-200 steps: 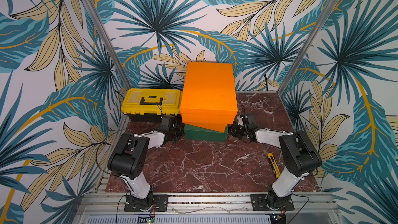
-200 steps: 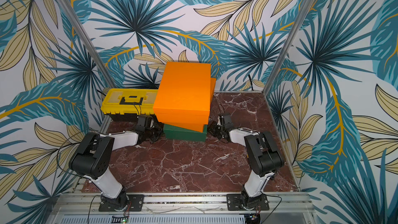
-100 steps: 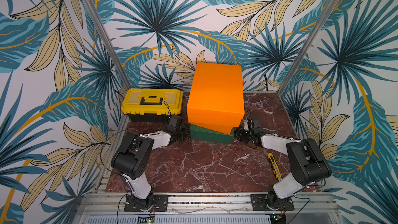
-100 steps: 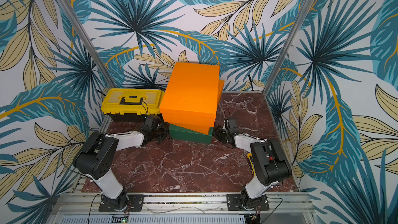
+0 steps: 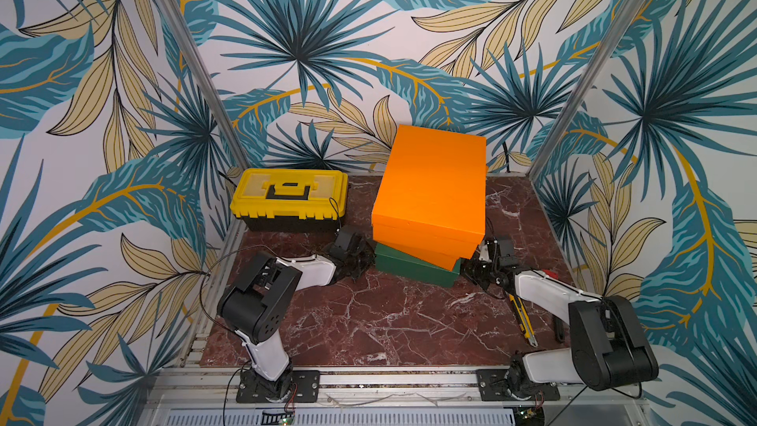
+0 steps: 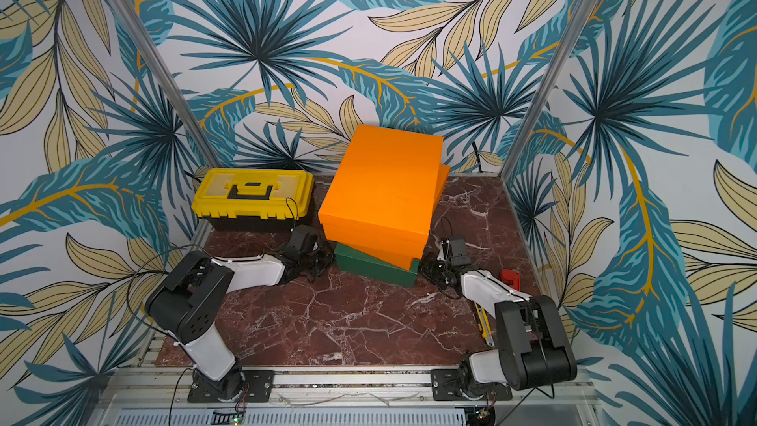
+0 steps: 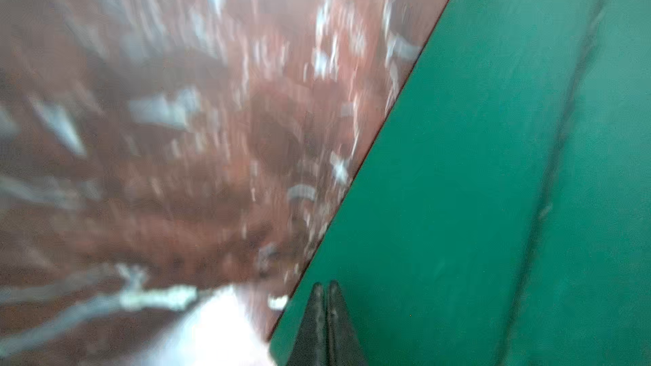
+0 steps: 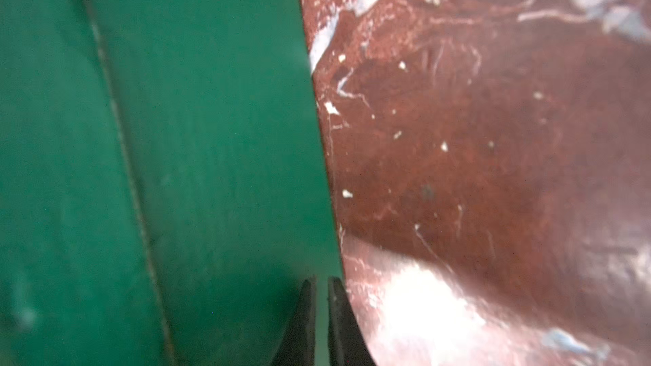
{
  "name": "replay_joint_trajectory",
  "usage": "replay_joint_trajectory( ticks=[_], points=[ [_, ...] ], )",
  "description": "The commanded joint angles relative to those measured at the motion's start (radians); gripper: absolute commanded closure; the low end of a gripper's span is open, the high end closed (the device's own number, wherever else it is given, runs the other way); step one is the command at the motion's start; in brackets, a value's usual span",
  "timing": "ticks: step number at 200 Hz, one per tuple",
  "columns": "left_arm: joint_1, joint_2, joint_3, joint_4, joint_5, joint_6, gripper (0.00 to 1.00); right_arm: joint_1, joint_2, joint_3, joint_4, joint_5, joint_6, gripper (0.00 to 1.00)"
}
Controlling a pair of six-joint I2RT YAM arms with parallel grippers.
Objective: Stack the shoeboxes
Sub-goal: Move the shoeboxes to the center of the board, then adjust the shoeboxes in the shoebox.
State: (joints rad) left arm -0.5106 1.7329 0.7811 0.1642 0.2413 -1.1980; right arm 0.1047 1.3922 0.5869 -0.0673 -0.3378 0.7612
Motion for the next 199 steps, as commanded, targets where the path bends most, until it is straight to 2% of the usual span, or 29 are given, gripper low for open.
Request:
replay_joint_trajectory(
  ticks=[1,51,101,146,176,199],
  points=[
    [-0.049,-0.040,-0.058,-0.020,0.086,0.021,0.93,-0.018,-0.028,0.001,-0.051,-0.049,-0.027,0.88],
    [-0.044,-0.108,-0.109,-0.021,0.105,0.023,0.92,-0.109,-0.103,-0.001,-0.140,-0.015,-0.063,0.88],
    [0.024,-0.221,-0.114,-0.026,0.096,0.039,0.93,-0.192,-0.205,0.089,-0.307,0.009,-0.110,0.87],
    [0.056,-0.385,-0.052,-0.233,-0.035,0.148,0.90,-0.209,-0.299,0.191,-0.391,0.072,-0.131,0.85],
    [0.057,-0.454,0.011,-0.290,-0.125,0.207,0.86,-0.209,-0.285,0.261,-0.367,0.030,-0.129,0.84],
    [0.057,-0.432,0.080,-0.289,-0.138,0.219,0.86,-0.209,-0.225,0.328,-0.352,-0.034,-0.114,0.84]
  ],
)
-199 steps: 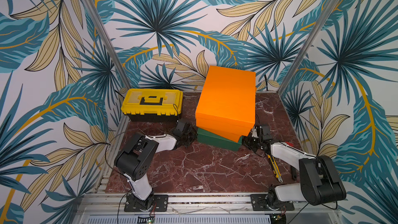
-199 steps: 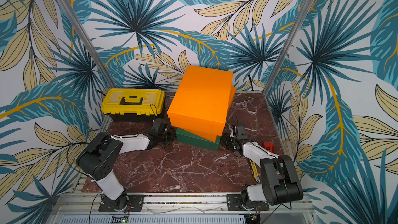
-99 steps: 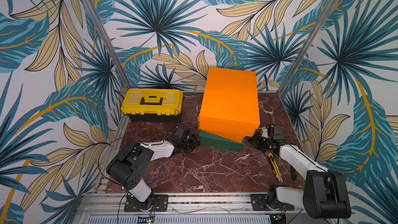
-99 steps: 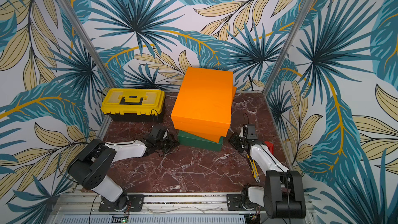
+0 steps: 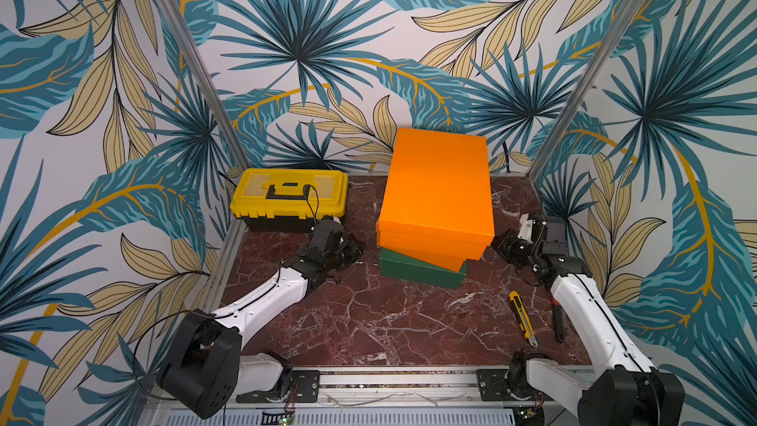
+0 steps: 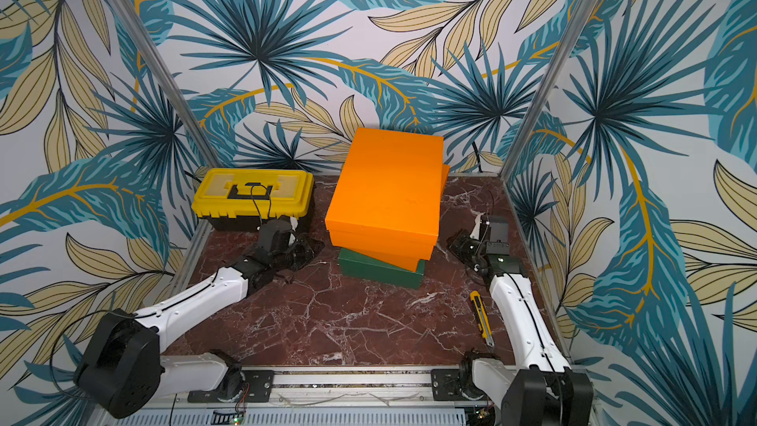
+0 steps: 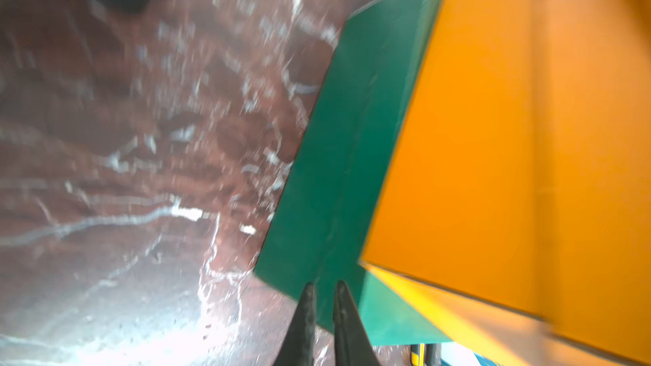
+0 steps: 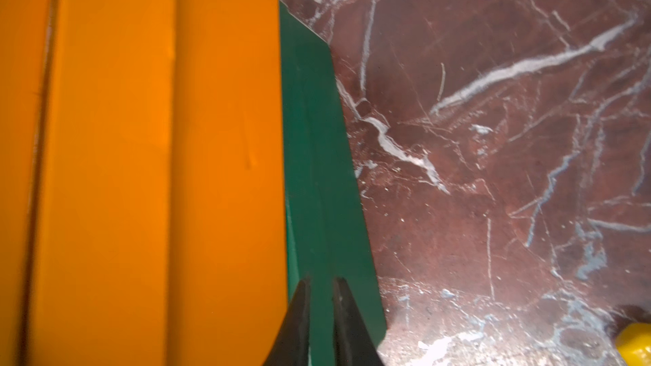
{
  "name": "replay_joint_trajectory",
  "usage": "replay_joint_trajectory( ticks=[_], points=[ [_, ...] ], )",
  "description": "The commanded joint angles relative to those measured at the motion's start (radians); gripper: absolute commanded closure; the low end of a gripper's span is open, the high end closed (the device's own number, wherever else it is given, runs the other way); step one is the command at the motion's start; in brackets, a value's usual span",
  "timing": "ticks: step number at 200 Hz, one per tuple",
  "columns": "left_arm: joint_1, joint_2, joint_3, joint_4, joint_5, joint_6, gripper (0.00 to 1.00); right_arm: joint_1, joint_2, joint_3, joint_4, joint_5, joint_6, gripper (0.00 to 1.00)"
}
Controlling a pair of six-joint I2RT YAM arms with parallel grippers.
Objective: Stack the shoeboxes
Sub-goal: Adjust the shoeboxes in the shoebox.
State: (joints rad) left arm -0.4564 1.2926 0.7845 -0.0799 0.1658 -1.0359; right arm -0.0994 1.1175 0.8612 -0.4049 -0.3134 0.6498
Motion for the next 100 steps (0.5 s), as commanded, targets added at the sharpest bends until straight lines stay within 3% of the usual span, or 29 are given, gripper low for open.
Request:
replay_joint_trajectory(
  ticks=[1,41,100],
  points=[
    [0.003,0.011,0.080,-0.045,-0.062,0.057,0.85,-0.005,0.053,0.057,-0.014,-0.062,-0.002,0.84],
    [-0.014,0.124,0.218,-0.044,-0.013,0.061,0.87,-0.004,0.153,0.155,0.011,-0.084,0.018,0.83],
    [-0.097,0.154,0.259,-0.041,-0.022,0.043,0.87,-0.004,0.280,0.261,0.040,-0.134,0.035,0.83]
  ],
)
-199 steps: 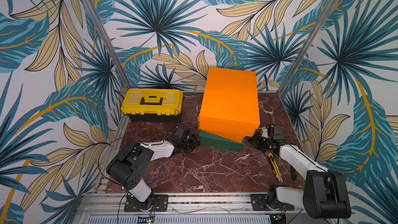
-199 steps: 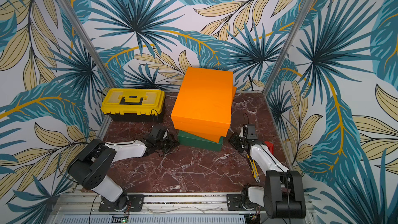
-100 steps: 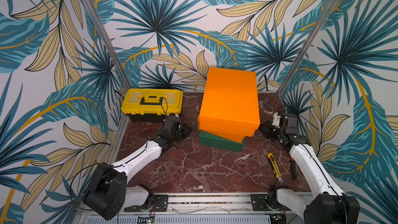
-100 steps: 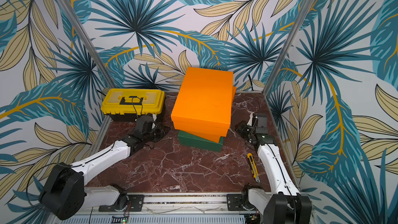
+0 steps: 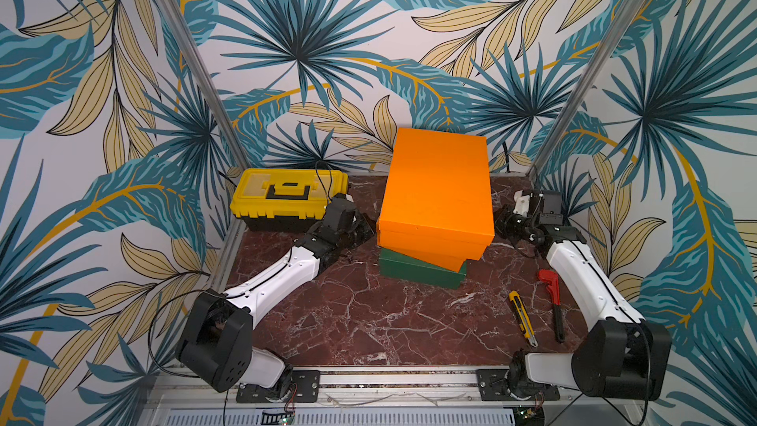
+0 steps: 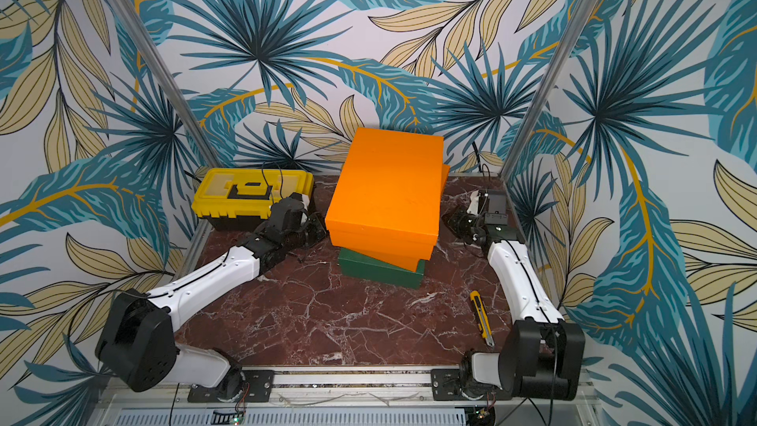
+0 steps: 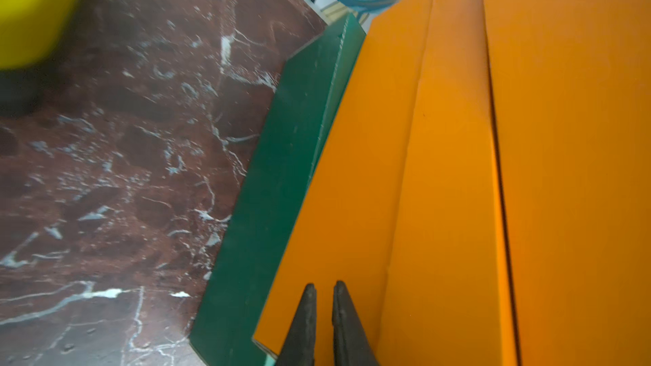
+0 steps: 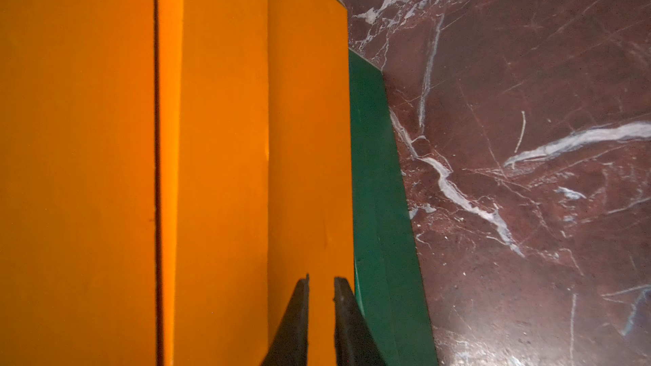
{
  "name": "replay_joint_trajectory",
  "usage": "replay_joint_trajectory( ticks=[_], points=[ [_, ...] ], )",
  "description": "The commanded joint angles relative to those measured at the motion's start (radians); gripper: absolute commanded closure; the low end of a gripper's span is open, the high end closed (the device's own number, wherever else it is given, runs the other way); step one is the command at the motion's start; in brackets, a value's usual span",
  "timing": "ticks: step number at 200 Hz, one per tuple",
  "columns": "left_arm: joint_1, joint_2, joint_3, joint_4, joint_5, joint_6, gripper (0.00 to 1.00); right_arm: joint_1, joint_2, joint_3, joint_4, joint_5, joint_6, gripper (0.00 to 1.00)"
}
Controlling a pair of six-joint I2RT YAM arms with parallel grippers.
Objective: Stack the shoeboxes
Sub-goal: Adjust the shoeboxes in the shoebox.
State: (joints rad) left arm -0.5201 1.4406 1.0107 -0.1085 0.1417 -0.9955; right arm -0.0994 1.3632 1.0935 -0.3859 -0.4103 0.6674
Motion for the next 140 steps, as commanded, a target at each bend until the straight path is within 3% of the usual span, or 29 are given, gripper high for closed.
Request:
replay_joint_trajectory(
  ticks=[1,68,140],
  points=[
    [-0.034,0.007,0.032,-0.014,0.003,0.002,0.87,-0.004,0.035,0.029,0.022,-0.037,0.019,0.83],
    [-0.088,-0.053,0.000,-0.015,-0.020,-0.023,0.88,-0.001,0.050,0.028,0.051,-0.079,0.034,0.82],
    [-0.090,-0.066,-0.039,-0.017,-0.025,-0.049,0.87,0.048,-0.005,-0.048,0.084,-0.087,0.064,0.82]
  ],
)
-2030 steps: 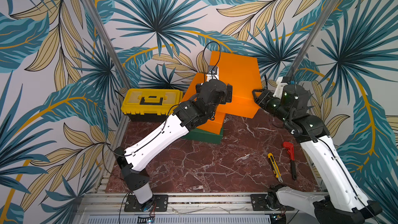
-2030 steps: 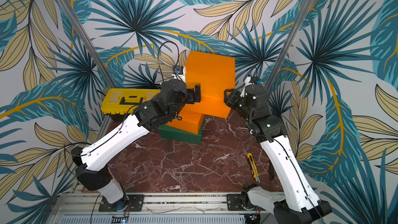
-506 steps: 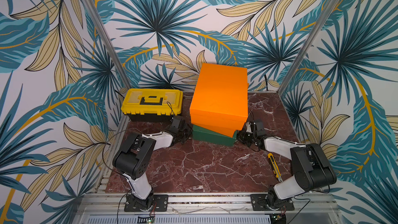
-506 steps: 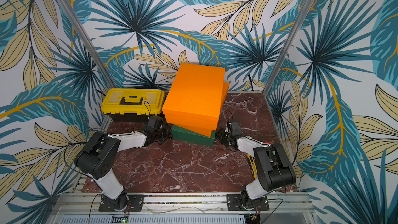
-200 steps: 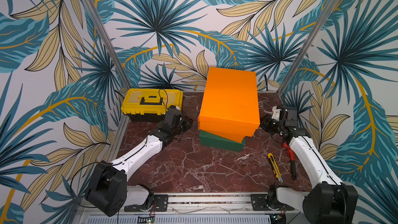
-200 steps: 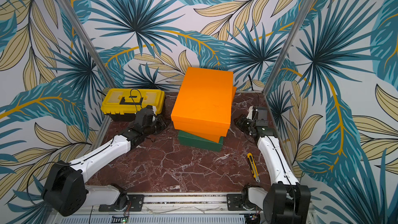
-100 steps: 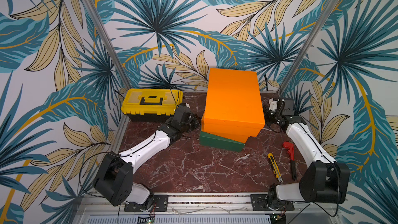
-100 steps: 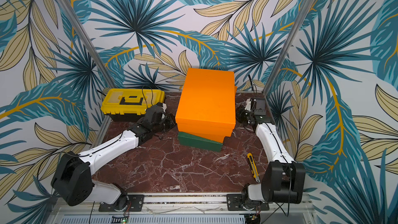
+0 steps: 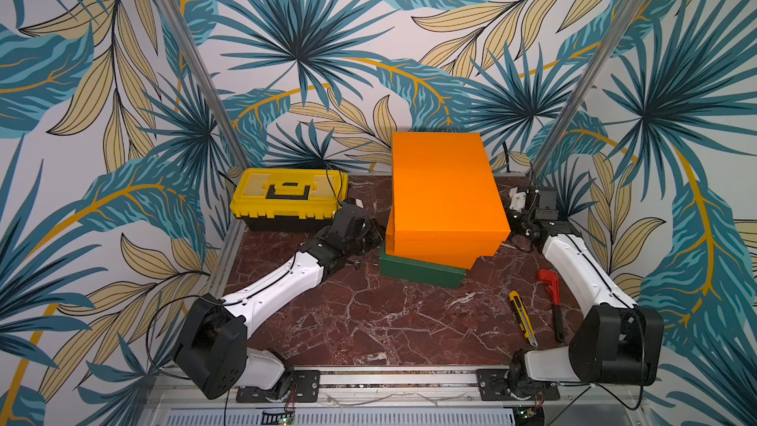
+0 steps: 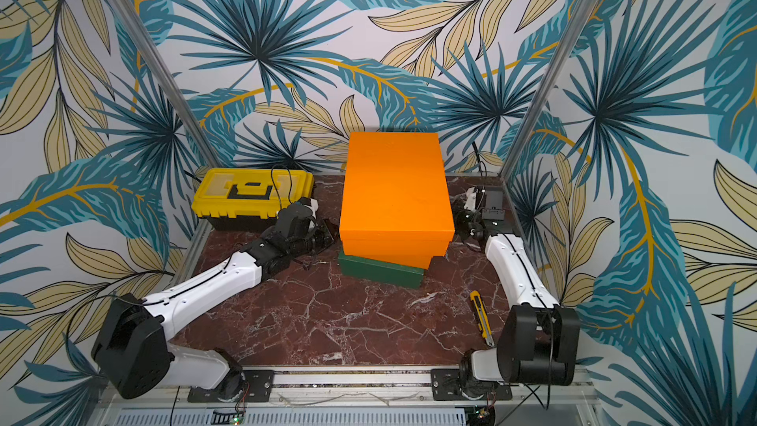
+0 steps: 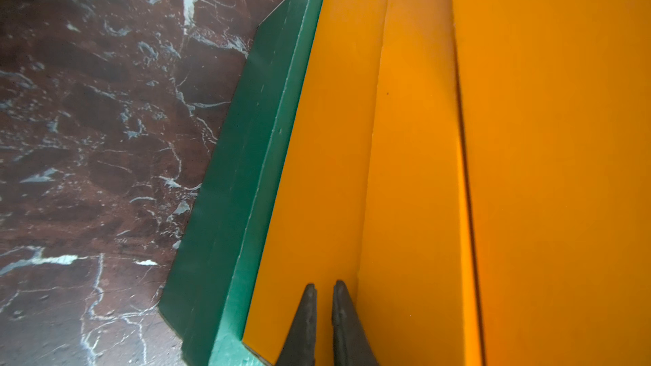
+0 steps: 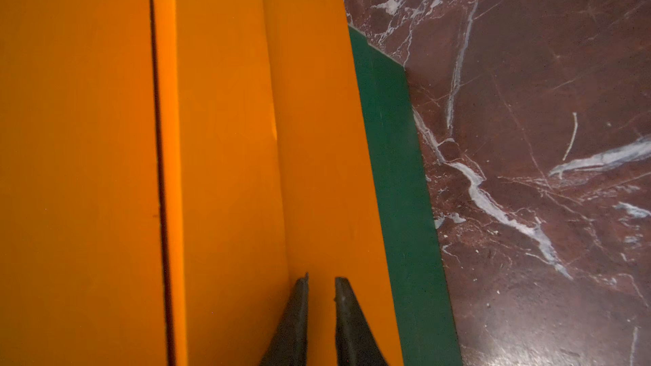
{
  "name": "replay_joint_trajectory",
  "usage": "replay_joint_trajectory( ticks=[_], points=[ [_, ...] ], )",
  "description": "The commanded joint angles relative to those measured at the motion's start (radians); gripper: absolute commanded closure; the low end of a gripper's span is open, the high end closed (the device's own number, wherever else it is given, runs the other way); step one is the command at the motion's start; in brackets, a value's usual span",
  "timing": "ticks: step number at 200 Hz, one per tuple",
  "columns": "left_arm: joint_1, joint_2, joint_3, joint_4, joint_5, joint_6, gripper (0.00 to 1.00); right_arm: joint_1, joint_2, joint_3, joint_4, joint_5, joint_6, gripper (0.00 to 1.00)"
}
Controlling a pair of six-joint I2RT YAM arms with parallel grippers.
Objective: Stack the shoeboxes
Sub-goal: Adjust the shoeboxes in the shoebox.
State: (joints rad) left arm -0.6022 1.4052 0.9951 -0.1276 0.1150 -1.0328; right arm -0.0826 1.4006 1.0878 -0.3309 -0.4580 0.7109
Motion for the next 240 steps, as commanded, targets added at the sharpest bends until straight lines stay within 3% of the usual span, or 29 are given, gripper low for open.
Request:
replay_joint_trajectory(
  ticks=[1,75,156,240],
  points=[
    [-0.008,-0.032,-0.025,0.003,0.002,-0.012,0.87,0.033,-0.044,-0.043,0.029,-0.039,0.022,0.82],
    [-0.002,-0.100,-0.045,-0.043,-0.057,0.033,0.86,0.077,-0.177,-0.140,0.055,-0.006,0.085,0.82],
    [0.001,-0.015,-0.003,-0.043,0.005,0.054,0.85,0.100,-0.296,-0.238,0.035,0.030,0.125,0.82],
    [0.007,0.009,0.018,-0.043,0.004,0.075,0.84,0.210,-0.404,-0.306,0.014,0.108,0.179,0.83]
  ],
)
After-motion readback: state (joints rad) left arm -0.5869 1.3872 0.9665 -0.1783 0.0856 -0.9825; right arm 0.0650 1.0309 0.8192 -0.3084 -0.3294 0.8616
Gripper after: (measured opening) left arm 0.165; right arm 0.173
